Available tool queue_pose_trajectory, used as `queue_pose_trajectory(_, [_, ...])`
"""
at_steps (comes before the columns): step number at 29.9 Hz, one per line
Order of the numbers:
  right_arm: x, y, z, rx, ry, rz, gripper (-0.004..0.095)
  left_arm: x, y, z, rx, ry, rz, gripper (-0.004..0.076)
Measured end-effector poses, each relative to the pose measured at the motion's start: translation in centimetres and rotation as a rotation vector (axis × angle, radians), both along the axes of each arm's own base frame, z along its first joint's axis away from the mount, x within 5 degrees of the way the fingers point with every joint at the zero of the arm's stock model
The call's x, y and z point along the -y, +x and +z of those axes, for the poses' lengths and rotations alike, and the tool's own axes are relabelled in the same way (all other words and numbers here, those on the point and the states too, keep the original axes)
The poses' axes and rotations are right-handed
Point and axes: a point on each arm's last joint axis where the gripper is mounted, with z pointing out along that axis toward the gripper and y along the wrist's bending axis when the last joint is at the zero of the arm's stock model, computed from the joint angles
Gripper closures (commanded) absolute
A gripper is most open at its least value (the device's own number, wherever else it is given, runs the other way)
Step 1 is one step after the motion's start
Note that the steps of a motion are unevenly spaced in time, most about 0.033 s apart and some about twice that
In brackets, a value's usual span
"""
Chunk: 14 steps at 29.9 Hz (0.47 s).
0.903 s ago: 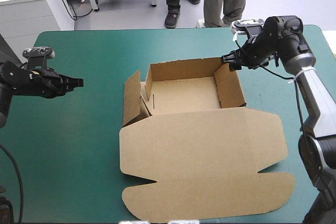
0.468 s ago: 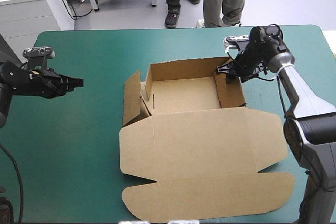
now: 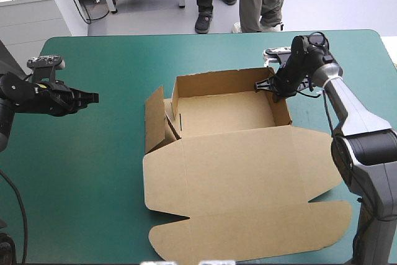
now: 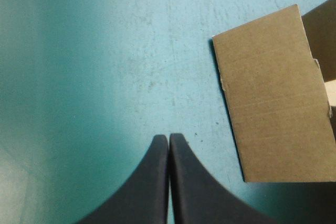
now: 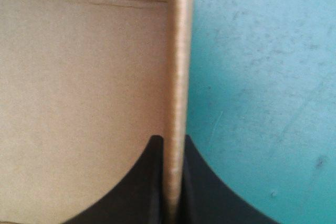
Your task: Fold the box
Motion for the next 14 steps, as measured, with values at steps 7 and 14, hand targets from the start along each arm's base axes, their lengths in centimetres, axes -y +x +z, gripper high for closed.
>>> queue_pose_trajectory(7, [2.1, -0.8, 2.8, 0.058, 0.103, 0.003, 0.0927, 0.2, 0.0, 0.0, -0.002, -0.024, -0.003, 0.0606])
queue_pose_trajectory(14, [6.2, -3.2, 8.6, 0.207, 0.172, -0.058, 0.0927, 0.7, 0.2, 0.1, 0.002, -0.096, -0.003, 0.0188])
